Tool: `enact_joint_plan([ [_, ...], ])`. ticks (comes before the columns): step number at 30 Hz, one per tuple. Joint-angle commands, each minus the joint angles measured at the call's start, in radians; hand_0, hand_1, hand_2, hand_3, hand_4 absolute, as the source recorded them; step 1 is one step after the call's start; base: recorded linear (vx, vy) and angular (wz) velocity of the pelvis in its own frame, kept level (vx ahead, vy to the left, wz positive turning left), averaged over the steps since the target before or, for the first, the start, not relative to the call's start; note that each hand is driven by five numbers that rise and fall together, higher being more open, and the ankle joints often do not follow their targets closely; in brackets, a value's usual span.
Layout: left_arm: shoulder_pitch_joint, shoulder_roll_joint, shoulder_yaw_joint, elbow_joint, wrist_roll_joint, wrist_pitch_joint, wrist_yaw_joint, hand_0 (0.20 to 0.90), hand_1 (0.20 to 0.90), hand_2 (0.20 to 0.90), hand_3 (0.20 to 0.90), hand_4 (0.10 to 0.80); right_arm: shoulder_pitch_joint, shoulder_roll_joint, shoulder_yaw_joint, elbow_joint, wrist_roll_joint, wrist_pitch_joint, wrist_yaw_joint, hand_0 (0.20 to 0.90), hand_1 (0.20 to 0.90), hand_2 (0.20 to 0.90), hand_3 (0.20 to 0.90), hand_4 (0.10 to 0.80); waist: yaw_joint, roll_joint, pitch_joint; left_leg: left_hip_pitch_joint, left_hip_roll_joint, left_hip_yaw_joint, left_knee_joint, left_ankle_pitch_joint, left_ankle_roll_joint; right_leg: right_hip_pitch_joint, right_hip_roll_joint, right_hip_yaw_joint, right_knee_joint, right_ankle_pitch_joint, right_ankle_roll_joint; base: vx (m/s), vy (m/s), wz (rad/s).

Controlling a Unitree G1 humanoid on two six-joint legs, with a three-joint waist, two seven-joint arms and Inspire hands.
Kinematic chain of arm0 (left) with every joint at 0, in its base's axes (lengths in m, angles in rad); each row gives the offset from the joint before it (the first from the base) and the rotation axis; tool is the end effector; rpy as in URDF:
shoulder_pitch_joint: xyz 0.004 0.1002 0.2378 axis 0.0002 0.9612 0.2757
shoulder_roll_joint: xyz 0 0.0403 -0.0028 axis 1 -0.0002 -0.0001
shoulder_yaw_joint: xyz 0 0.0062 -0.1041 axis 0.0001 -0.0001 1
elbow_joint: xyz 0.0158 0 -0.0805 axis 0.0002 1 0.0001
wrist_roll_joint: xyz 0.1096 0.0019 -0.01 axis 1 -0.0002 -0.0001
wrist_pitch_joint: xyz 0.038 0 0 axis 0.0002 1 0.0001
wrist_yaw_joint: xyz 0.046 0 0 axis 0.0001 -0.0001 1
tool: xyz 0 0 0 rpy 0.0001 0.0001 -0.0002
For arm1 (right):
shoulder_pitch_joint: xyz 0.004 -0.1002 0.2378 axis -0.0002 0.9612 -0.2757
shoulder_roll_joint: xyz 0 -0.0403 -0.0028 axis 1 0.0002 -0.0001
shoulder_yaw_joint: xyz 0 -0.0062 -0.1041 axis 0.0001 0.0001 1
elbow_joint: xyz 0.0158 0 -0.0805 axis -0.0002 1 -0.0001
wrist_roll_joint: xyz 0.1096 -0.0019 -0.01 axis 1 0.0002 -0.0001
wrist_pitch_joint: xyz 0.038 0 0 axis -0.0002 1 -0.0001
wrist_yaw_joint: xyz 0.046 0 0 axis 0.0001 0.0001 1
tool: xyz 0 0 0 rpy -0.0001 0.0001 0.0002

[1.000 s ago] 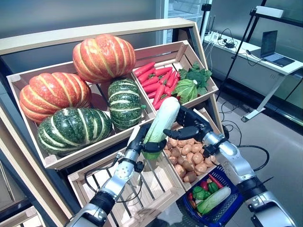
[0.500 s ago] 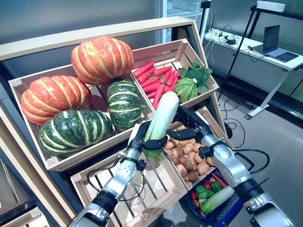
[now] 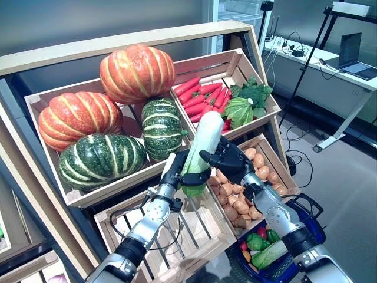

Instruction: Put vegetables into the basket

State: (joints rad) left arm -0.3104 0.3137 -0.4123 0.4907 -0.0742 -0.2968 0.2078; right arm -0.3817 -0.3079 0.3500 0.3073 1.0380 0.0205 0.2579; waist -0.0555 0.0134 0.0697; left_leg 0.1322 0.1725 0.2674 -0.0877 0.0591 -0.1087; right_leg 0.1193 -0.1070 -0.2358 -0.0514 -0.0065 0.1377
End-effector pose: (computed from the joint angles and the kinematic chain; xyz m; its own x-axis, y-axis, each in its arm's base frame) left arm 0.2556 0.1435 0.0198 0.9813 -0.1868 0.0460 0.1615 0.9296 0.3312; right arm 0.2763 -0.1353 0.0605 0.8514 0.5171 0.0881 -0.4668 0.6703 0.5769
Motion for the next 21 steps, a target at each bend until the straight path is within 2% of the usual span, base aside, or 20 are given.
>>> enact_joint_plan([
  [1, -0.19, -0.016, -0.064, -0.002, 0.031, -0.098, -0.006, 0.3, 0.3, 0.3, 0.3, 0.4, -0.172, 0.121, -0.001, -0.137, 0.074, -0.03, 0.2, 0.9, 0.9, 0.9, 0.9, 0.8, -0.005, -0.038, -0.056, -0.007, -0.051, 0.004, 0.052, -0.06, 0.041, -0.019, 0.031, 0.043, 0.061, -0.019, -0.032, 0.0, 0.0, 0.0],
  [10, -0.206, -0.022, -0.101, 0.022, 0.1, -0.093, -0.015, 0.3, 0.3, 0.3, 0.3, 0.4, -0.252, 0.108, 0.0, -0.15, -0.054, -0.099, 0.163, 0.9, 0.9, 0.9, 0.9, 0.8, -0.006, -0.039, -0.058, -0.011, -0.054, -0.002, 0.057, -0.064, 0.041, -0.02, 0.029, 0.05, 0.063, -0.022, -0.033, 0.003, 0.001, 0.01],
  [11, -0.207, -0.021, -0.109, 0.021, 0.119, -0.091, -0.018, 0.3, 0.3, 0.3, 0.3, 0.4, -0.26, 0.104, 0.0, -0.152, -0.08, -0.11, 0.151, 0.58, 0.58, 0.58, 0.58, 0.587, -0.006, -0.039, -0.059, -0.011, -0.054, -0.004, 0.056, -0.065, 0.041, -0.02, 0.029, 0.052, 0.062, -0.022, -0.033, 0.015, 0.006, 0.04],
  [12, -0.207, -0.018, -0.115, 0.02, 0.127, -0.091, -0.019, 0.3, 0.3, 0.3, 0.3, 0.4, -0.266, 0.1, 0.0, -0.152, -0.103, -0.12, 0.142, 0.3, 0.3, 0.3, 0.3, 0.4, -0.005, -0.039, -0.06, -0.011, -0.055, -0.004, 0.055, -0.065, 0.041, -0.019, 0.029, 0.052, 0.061, -0.022, -0.032, 0.015, 0.01, 0.04],
  [21, -0.198, -0.004, -0.15, 0.011, 0.124, -0.083, -0.017, 0.3, 0.3, 0.3, 0.3, 0.4, -0.297, 0.06, -0.007, -0.159, -0.186, -0.172, 0.079, 0.3, 0.3, 0.3, 0.3, 0.4, -0.006, -0.04, -0.062, -0.009, -0.054, -0.002, 0.05, -0.064, 0.04, -0.017, 0.026, 0.058, 0.053, -0.017, -0.028, 0.008, 0.005, 0.03],
])
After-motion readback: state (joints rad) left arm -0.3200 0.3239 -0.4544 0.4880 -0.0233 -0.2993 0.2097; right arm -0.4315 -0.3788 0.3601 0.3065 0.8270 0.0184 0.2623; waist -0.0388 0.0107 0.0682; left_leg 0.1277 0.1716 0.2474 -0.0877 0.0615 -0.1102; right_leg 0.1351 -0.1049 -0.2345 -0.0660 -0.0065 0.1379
